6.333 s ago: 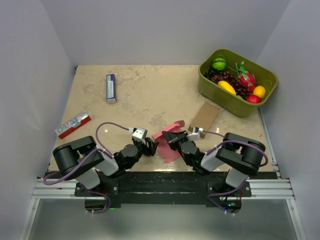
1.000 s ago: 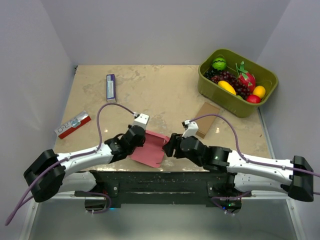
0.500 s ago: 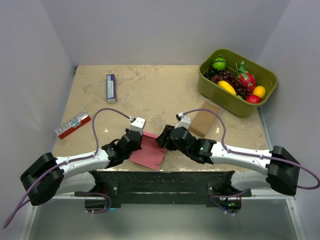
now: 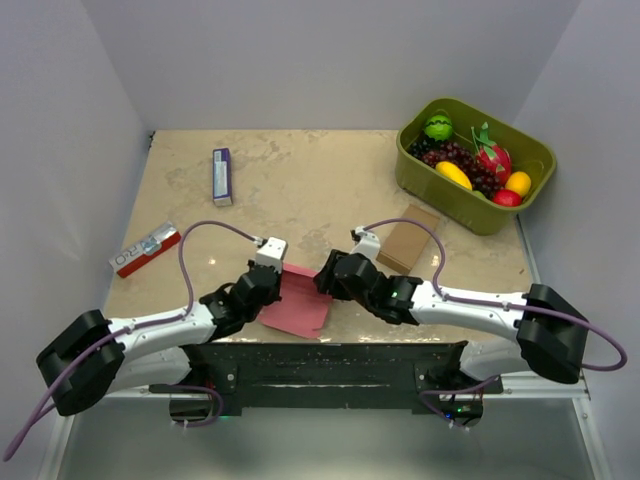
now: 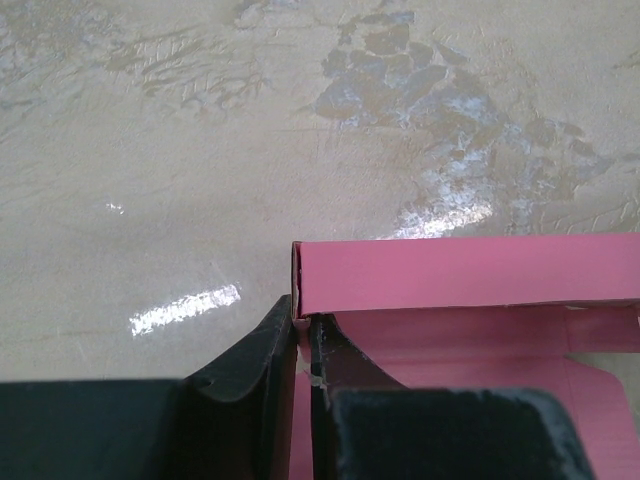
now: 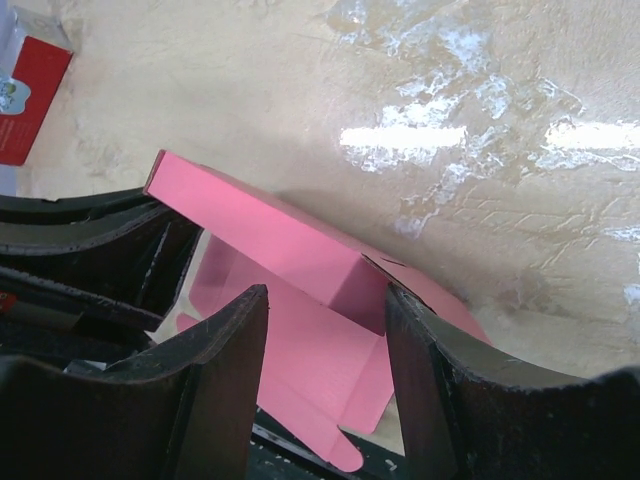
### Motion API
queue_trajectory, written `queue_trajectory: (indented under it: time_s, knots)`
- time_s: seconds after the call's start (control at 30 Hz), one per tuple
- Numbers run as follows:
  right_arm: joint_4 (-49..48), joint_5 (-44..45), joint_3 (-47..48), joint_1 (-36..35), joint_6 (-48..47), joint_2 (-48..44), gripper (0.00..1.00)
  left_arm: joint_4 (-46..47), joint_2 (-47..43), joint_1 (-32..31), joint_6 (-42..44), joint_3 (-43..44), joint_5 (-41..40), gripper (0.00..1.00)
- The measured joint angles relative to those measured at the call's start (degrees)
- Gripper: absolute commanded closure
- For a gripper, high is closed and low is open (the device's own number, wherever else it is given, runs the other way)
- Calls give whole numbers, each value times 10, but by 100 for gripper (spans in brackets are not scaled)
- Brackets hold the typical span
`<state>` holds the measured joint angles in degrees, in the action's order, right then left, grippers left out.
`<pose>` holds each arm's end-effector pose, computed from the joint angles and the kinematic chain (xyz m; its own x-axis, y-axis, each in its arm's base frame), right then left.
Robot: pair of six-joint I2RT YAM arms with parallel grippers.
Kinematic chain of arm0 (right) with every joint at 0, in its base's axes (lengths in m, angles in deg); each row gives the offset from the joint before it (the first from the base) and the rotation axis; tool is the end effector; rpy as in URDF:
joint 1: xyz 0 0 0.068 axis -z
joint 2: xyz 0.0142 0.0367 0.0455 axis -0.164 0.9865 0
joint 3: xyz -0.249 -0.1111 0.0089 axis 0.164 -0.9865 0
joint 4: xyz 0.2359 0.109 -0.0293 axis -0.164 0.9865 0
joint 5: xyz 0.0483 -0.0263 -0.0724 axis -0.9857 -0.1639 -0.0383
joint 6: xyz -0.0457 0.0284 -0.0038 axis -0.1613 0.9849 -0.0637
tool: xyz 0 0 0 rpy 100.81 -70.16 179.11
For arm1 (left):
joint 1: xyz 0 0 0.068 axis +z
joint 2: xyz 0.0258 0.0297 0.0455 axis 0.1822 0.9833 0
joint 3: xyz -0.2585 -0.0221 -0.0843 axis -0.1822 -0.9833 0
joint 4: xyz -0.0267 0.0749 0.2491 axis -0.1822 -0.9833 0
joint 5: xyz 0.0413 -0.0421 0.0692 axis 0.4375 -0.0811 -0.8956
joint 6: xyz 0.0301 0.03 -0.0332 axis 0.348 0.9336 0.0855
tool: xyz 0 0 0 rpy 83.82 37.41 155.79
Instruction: Fold the paper box
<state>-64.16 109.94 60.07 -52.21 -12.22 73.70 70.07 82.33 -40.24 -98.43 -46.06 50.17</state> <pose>0.1435 0.2362 0.2171 -0.7119 0.3597 -0.6032 -0.0729 0.8164 0.5729 0.1477 -0.1536 0.1711 -0.4580 0.0864 -0.8847 0.2806 0.9584 -0.0517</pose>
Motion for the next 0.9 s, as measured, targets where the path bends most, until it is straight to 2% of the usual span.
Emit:
queue_trajectory:
  time_s: [0.57, 0.73, 0.9]
  knots:
    - [-102, 4, -14, 32, 36, 28, 50, 48, -17, 1, -36, -44, 17, 100]
    - [-96, 8, -17, 32, 40, 22, 50, 50, -16, 0, -42, -45, 16, 100]
    - [-51, 17, -16, 32, 25, -28, 51, 51, -5, 0, -49, -45, 8, 100]
